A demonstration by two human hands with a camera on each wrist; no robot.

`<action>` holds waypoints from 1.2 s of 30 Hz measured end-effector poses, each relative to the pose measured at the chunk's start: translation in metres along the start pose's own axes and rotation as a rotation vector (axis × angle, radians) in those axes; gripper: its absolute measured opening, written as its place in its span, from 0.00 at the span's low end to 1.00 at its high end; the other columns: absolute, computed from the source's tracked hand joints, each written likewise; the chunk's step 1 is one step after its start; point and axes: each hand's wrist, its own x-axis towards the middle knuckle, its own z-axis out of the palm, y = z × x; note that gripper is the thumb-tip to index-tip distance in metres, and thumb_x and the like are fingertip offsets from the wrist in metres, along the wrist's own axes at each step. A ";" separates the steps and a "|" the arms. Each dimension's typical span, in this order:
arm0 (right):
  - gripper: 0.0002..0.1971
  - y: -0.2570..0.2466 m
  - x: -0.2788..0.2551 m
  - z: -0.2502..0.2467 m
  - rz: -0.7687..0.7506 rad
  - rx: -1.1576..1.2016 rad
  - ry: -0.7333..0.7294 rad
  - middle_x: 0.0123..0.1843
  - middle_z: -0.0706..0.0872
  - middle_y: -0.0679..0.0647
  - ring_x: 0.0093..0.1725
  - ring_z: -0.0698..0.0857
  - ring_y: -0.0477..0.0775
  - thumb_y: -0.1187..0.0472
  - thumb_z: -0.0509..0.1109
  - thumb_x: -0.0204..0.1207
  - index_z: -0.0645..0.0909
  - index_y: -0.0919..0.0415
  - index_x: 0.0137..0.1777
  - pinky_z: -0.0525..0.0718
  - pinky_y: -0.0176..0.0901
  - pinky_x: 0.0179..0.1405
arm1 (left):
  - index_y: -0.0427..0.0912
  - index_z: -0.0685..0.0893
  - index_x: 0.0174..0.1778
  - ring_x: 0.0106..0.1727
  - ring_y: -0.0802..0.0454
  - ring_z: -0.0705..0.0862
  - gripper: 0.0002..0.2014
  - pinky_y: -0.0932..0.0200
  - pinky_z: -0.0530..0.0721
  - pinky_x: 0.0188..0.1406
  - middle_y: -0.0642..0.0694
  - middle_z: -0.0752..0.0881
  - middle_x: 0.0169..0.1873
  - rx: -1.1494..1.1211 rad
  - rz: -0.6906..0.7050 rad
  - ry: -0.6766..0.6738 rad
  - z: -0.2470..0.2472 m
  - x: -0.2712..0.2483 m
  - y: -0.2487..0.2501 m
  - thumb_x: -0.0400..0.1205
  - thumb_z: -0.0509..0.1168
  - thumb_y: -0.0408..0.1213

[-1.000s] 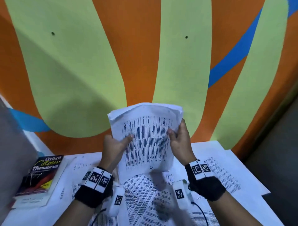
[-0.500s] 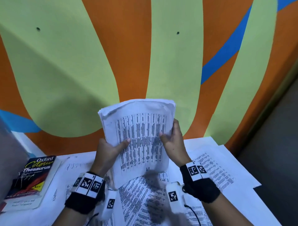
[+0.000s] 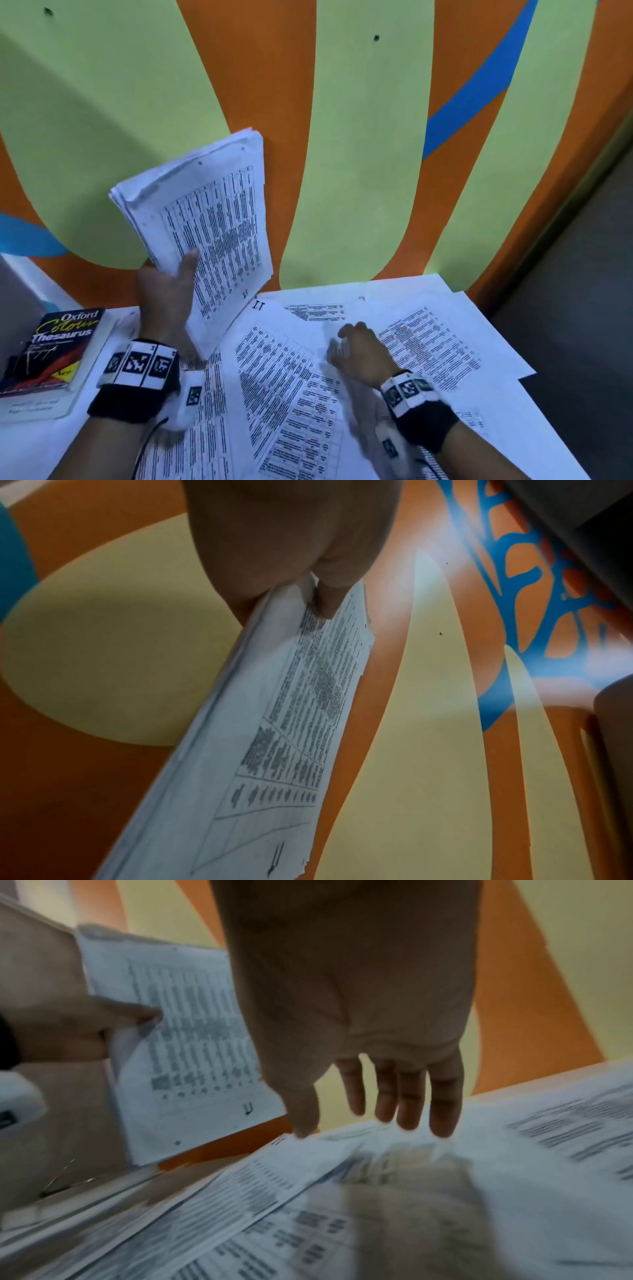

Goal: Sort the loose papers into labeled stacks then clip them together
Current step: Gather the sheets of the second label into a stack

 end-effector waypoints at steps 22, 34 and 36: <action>0.11 -0.065 0.017 -0.138 -0.350 0.621 0.822 0.28 0.82 0.37 0.31 0.77 0.34 0.66 0.71 0.76 0.76 0.54 0.35 0.70 0.25 0.31 | 0.40 0.82 0.48 0.38 0.64 0.83 0.07 0.70 0.77 0.39 0.48 0.84 0.41 -0.056 0.029 0.289 -0.099 0.006 -0.028 0.79 0.71 0.37; 0.19 -0.126 0.036 -0.204 -0.413 0.477 0.633 0.19 0.74 0.46 0.19 0.68 0.37 0.57 0.71 0.78 0.70 0.54 0.26 0.68 0.36 0.22 | 0.45 0.83 0.52 0.39 0.67 0.84 0.07 0.77 0.77 0.41 0.52 0.84 0.43 -0.006 0.019 0.307 -0.143 -0.012 -0.029 0.80 0.70 0.36; 0.16 -0.126 0.051 -0.158 -0.318 0.357 0.493 0.26 0.78 0.54 0.26 0.75 0.49 0.57 0.70 0.79 0.74 0.58 0.30 0.72 0.42 0.30 | 0.45 0.82 0.53 0.38 0.63 0.83 0.07 0.76 0.77 0.38 0.56 0.84 0.40 0.003 0.024 0.315 -0.149 -0.015 -0.027 0.80 0.69 0.36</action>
